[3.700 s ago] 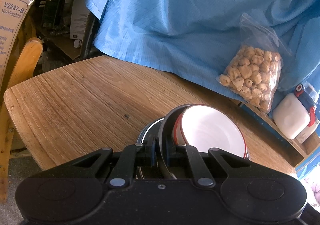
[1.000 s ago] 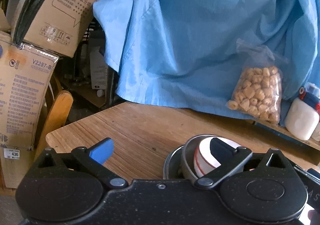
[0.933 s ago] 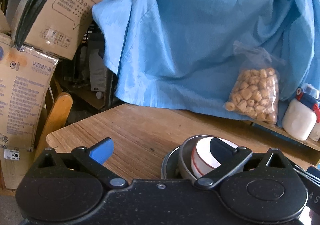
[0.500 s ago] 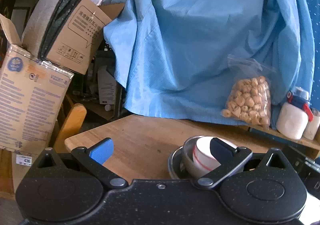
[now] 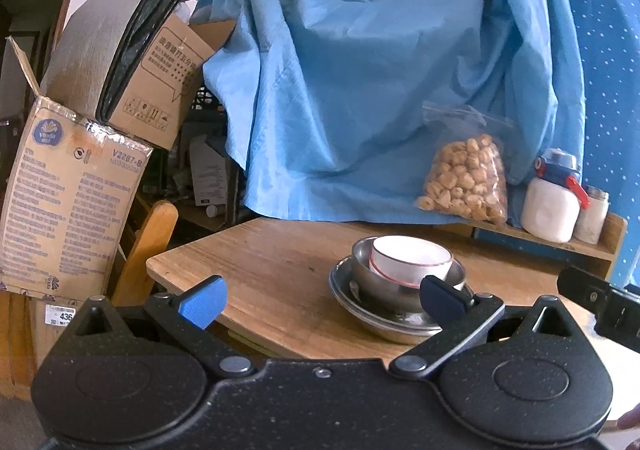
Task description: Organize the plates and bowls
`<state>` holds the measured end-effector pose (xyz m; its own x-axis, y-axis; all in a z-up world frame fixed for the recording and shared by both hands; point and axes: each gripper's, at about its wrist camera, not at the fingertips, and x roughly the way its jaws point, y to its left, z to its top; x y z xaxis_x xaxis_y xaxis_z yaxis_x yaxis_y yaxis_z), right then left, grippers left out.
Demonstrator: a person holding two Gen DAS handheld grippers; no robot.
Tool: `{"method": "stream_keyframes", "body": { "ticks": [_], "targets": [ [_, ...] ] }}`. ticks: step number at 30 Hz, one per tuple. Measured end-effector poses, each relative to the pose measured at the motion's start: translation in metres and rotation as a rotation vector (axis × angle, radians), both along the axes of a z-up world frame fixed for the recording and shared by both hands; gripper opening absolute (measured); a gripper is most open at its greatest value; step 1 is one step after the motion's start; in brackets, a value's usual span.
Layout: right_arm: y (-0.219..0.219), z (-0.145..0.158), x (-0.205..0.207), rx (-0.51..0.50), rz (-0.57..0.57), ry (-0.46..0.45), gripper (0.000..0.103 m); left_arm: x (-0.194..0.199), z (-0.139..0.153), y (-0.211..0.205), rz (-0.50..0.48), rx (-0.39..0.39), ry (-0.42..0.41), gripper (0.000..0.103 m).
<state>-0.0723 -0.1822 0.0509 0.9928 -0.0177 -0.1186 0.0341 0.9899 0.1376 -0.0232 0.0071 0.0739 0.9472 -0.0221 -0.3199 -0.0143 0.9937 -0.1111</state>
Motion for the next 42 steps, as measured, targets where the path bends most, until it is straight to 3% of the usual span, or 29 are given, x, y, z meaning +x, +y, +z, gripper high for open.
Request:
{"method": "stream_keyframes", "body": {
  "ticks": [14, 20, 27, 42],
  "targets": [
    [0.009, -0.013, -0.029, -0.037, -0.004, 0.008, 0.103, -0.017, -0.015, 0.003, -0.055, 0.006, 0.026, 0.102],
    [0.007, -0.023, -0.024, -0.032, 0.017, 0.085, 0.103, -0.013, -0.026, 0.006, -0.103, -0.003, 0.042, 0.102],
    [-0.002, -0.036, -0.013, -0.004, -0.034, 0.145, 0.103, -0.003, -0.043, 0.013, -0.102, -0.027, 0.083, 0.102],
    [-0.015, -0.05, 0.001, 0.022, -0.049, 0.168, 0.103, 0.007, -0.052, 0.005, -0.11, 0.013, 0.072, 0.102]
  ]
}}
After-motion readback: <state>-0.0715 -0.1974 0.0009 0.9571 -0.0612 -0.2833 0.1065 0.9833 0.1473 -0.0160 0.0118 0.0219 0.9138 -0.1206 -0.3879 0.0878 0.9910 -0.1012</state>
